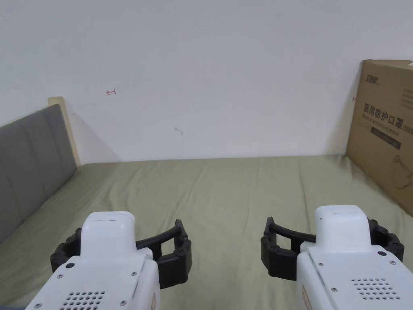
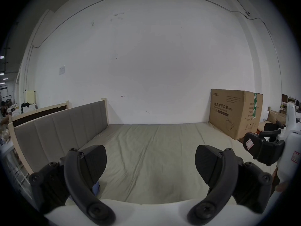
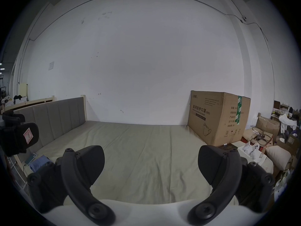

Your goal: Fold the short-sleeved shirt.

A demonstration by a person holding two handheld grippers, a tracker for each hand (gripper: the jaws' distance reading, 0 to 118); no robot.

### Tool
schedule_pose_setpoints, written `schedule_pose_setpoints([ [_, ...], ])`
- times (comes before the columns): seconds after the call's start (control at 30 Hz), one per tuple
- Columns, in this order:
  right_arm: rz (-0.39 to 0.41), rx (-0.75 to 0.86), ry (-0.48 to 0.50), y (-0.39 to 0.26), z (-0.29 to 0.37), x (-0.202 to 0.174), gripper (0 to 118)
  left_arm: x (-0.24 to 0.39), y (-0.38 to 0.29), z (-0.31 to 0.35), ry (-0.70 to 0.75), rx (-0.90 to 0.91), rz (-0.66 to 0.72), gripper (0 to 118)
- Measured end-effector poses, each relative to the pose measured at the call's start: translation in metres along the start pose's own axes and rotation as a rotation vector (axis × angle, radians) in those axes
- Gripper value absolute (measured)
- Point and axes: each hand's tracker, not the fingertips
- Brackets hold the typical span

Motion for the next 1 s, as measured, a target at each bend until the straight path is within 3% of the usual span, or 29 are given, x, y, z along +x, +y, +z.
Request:
schedule_pose_setpoints([
  [0.37,-0.013,-0.027,-0.004,-0.004,-0.004,0.005,115,0.001,0.007,-0.004,-0.095,-0.026,0.042,113],
  [0.57,-0.001,-0.031,-0.012,-0.006,-0.005,0.004,115,0.016,0.007,0.0,0.068,-0.009,-0.043,113],
  [0.77,-0.001,-0.046,-0.01,-0.009,-0.007,0.005,115,0.01,0.01,0.0,-0.092,-0.002,0.008,115],
  [1.0,0.0,-0.057,-0.009,-0.013,-0.009,0.002,115,0.019,0.015,-0.002,-0.047,-0.05,0.042,116],
])
